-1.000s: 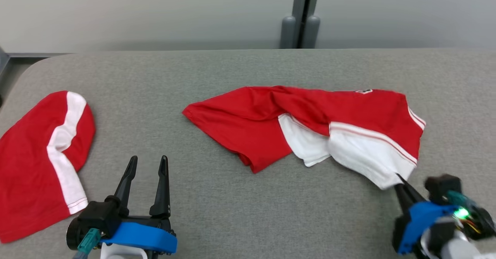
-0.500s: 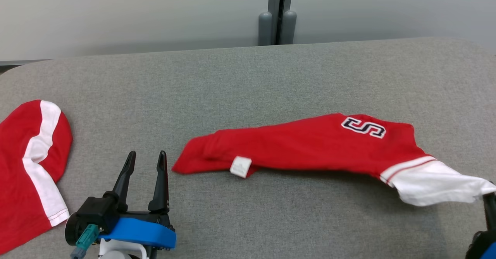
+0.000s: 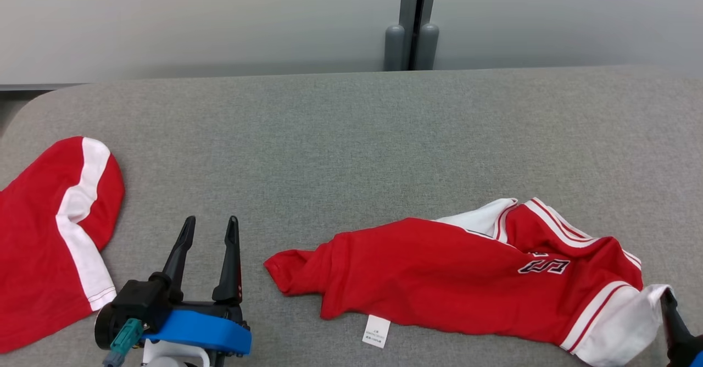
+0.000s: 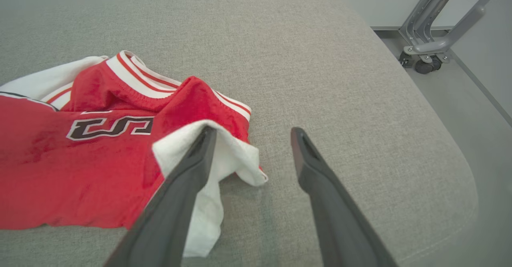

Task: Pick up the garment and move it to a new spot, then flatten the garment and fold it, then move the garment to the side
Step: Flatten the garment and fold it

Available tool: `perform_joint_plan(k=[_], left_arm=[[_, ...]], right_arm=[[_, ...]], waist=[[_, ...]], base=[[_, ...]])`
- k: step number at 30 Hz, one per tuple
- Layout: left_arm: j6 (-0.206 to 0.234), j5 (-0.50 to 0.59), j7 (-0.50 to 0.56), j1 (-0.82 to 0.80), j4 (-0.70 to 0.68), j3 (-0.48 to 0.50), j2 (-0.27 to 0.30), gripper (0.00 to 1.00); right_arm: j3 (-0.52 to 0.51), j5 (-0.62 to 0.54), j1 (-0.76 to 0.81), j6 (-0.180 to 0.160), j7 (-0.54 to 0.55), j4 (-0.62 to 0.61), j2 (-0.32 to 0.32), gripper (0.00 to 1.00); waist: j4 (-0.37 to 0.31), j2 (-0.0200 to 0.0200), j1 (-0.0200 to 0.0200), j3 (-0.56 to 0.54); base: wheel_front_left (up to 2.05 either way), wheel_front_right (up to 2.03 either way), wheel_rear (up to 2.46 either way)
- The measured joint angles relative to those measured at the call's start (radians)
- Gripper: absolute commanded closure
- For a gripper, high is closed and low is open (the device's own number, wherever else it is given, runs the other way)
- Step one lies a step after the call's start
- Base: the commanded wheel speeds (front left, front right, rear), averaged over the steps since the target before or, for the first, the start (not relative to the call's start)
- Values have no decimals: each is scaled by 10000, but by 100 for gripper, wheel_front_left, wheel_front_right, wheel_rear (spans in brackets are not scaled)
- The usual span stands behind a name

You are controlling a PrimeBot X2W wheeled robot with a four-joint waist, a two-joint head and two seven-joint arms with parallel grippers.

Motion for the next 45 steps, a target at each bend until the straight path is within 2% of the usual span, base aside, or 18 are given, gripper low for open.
perform_joint_plan(k=[4,8,12,15,18,22,28,33,38,41,45], left_arm=[[0,-4,0,104,27,-19,23,0],[13,-10,0,209,31,-21,69,0],[59,-25,2,270,-4,-40,104,0],[71,-25,13,278,-56,-96,105,0],[102,-52,17,278,-105,-140,105,0],[115,-79,48,241,-142,-201,107,0],[98,-77,61,-75,-174,-322,104,0],[52,-77,59,-290,-94,-497,33,0],[-2,-98,50,-490,86,-594,-65,0],[-29,-105,42,-546,192,-621,-107,0],[-48,-111,25,-617,272,-610,-150,0]], right_arm=[[-61,351,69,0,504,-232,6,0],[67,704,-35,0,732,-1154,10,0],[650,771,-498,0,1187,-1739,10,0],[1237,690,-1247,0,1710,-1668,8,0],[1898,644,-2071,0,2468,-938,-6,0],[2763,1218,-3583,0,3252,696,-263,0],[4775,1273,-5565,0,3651,3129,-1296,0],[6184,1273,-6547,0,3912,4521,-2186,0],[7022,2004,-6864,0,4291,5265,-2742,0],[7589,2514,-6869,0,4786,5354,-3062,0],[8192,2798,-6869,0,4895,5390,-3452,0]], waist=[[120,0,0,-132],[176,0,0,-256],[194,0,0,-319],[200,0,0,-306],[202,0,-1,-237],[231,0,0,-88],[562,0,1,184],[1005,0,1,410],[1451,0,1,632],[1632,1,1,742],[1762,0,1,843]], base=[[0,0,0],[0,0,0],[0,0,0],[0,0,0],[0,0,0],[0,0,0],[0,0,0],[0,0,0],[0,0,0],[0,0,0],[0,0,0]])
